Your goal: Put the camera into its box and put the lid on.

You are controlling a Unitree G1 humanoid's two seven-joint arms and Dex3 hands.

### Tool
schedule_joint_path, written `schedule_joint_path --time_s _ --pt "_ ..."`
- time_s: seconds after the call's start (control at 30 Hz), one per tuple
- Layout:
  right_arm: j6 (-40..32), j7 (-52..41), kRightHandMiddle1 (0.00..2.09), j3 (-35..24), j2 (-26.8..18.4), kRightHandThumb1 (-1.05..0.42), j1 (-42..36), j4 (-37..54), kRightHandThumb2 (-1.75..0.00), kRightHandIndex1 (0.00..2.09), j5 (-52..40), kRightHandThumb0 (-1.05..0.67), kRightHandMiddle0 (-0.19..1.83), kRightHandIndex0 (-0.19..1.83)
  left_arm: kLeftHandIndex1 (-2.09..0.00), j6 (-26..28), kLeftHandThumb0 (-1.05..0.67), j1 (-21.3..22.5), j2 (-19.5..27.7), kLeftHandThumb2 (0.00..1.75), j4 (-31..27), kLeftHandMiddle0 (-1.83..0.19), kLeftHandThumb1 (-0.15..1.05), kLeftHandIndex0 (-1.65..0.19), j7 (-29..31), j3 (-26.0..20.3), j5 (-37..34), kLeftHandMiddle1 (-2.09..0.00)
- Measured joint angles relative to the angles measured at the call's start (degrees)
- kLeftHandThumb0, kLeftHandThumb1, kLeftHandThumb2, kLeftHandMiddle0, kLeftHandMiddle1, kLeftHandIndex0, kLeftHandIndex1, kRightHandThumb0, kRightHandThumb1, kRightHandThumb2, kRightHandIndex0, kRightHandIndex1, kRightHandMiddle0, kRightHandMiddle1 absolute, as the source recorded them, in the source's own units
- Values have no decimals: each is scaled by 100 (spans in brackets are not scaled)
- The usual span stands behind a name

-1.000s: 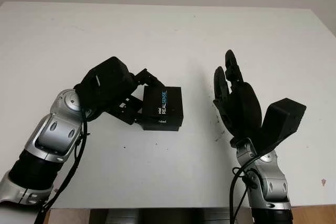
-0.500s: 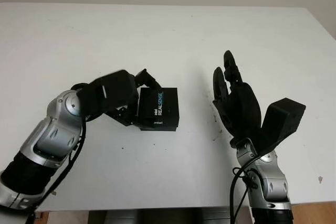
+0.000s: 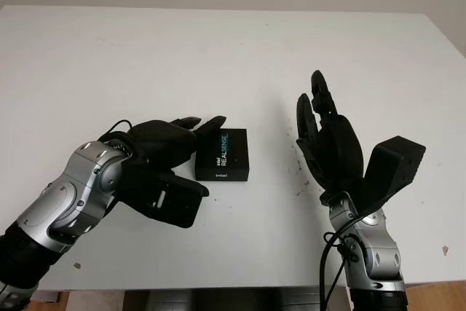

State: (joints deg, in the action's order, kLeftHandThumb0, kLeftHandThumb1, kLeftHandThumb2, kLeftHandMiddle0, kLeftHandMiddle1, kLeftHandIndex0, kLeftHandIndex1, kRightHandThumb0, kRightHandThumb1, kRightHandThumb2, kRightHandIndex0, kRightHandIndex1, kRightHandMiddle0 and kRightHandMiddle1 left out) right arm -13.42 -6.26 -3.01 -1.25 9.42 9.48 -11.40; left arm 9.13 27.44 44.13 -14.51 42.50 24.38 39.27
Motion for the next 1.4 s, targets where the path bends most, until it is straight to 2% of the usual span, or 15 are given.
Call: schedule_joint_path --time_s 0.13,0.4,0.53,0.63,0.77,0.83,0.9,1.0,1.1,1.23,1.4 --pt "2 -24 5 9 0 -105 0 0 -55 5 0 -66 -15 -17 0 -131 -98 -44 -27 52 4 19 105 19 38 -97 4 0" --pt "0 4 6 4 1 -105 -1 0 -53 6 0 -69 -13 -16 0 -411 -98 -158 -27 75 -3 19 105 19 248 -409 -259 0" --pt "0 5 5 2 -1 -105 -1 1 -55 5 0 -69 -15 -17 0 -404 -96 -246 -87 78 29 19 105 19 354 -658 -841 0" --pt "38 -48 5 10 -73 -105 10 0 -59 5 70 -68 -16 -17 0 -22 -91 -365 -443 75 107 19 105 19 311 -1267 -1897 0" --pt "208 -71 3 -24 -171 -105 125 -16 -63 3 155 -68 -18 -19 0 317 -91 -380 -911 75 128 19 105 19 -183 -2100 -2923 0" --pt "358 -149 1 -62 -255 -105 240 -60 -61 1 170 -72 -19 -19 0 247 -85 -432 -1333 72 195 19 105 19 -776 -2595 -3409 0" --pt "433 -183 0 -94 -346 -105 373 -124 -61 0 190 -75 -19 -19 0 204 -86 -444 -1742 66 241 19 105 19 -1279 -3015 -3896 0" --pt "462 -200 0 -102 -477 -105 533 -216 -62 0 328 -76 -19 -19 0 315 -85 -509 -2359 59 280 19 105 19 -1985 -3453 -4473 0" --pt "386 -184 0 -95 -559 -105 688 -214 -64 0 402 -77 -19 -19 0 58 -81 -666 -2721 60 588 19 105 19 -2461 -3628 -4636 0" --pt "345 -187 0 -102 -602 -105 781 -215 -66 0 409 -76 -19 -19 0 -183 -80 -813 -2880 60 1121 19 105 19 -2837 -3653 -4585 0" --pt "271 -157 0 -83 -605 -105 790 -217 -67 0 460 -75 -19 -19 0 -471 -88 -876 -3030 61 1588 19 105 19 -3199 -3633 -4462 0"
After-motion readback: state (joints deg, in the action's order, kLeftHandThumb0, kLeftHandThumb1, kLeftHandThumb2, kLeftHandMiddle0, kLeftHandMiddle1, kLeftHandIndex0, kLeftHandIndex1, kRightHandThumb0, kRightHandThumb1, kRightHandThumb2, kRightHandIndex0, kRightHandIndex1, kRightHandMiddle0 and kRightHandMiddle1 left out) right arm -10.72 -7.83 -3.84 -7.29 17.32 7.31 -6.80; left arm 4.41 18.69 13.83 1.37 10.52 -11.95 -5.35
